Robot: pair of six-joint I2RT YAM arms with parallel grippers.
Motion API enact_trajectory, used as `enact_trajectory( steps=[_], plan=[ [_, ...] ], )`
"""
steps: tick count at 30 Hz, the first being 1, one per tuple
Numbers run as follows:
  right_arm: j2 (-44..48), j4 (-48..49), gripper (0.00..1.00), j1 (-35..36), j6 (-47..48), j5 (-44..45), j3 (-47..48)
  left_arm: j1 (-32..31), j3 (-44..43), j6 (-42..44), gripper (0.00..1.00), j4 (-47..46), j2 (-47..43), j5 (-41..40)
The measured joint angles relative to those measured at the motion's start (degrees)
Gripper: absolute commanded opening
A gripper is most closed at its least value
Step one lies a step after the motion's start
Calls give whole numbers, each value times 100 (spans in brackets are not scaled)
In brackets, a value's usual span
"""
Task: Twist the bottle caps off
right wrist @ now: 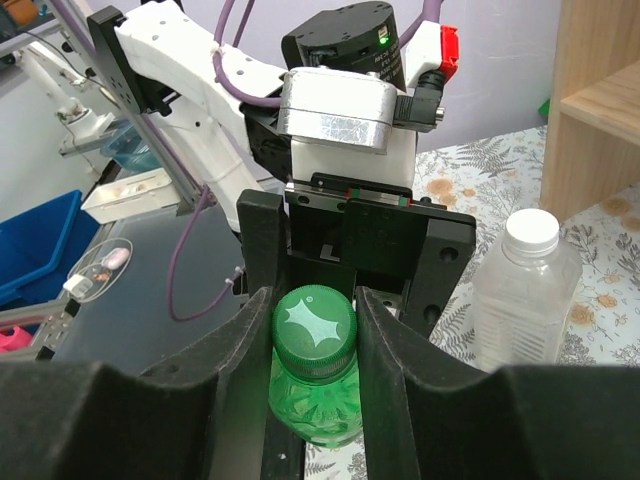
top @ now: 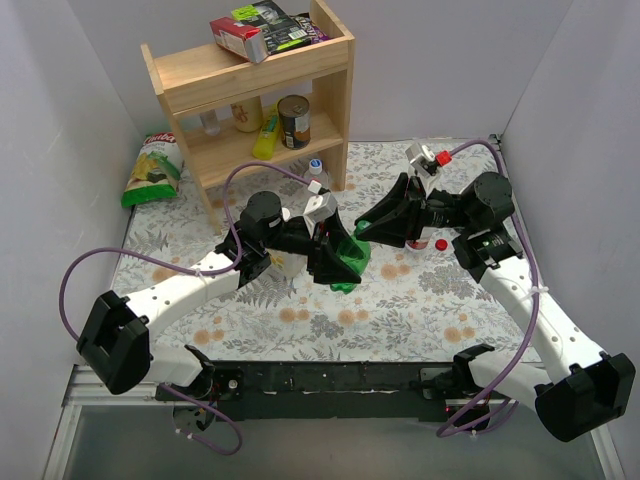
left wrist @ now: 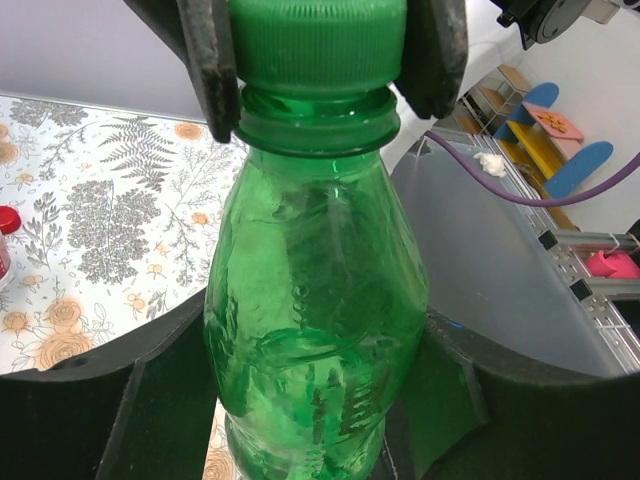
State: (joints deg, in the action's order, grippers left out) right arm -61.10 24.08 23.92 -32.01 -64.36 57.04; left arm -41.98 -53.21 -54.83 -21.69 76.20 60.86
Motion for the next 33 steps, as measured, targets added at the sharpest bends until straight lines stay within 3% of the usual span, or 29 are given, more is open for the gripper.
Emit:
enact_trajectory(
  steps=[5,8,15,16,18,22,27,33],
  plan=[
    [4,92,41,-26,-22,-35,-70,-2,0,-2,35,17,28,17],
    [7,74,61,-28,-2,-26,-70,-4,0,0,36,20,28,-7],
    [195,111,69,-109,74,142,-70,-4,35,39,36,195,28,0],
    [210,111,80,-109,76,151,-70,-4,35,42,36,195,28,0],
    [234,87,85,-109,87,201,-70,-4,35,46,36,199,26,-11],
    [337,-332,82,-122,328,715,-61,0,42,107,36,258,-9,-293],
    [610,-1399,71,-114,487,2229,7,2,55,326,36,678,-151,-1399],
    [625,-2284,65,667,511,3891,249,9,55,485,36,1224,-173,-2848]
  ],
)
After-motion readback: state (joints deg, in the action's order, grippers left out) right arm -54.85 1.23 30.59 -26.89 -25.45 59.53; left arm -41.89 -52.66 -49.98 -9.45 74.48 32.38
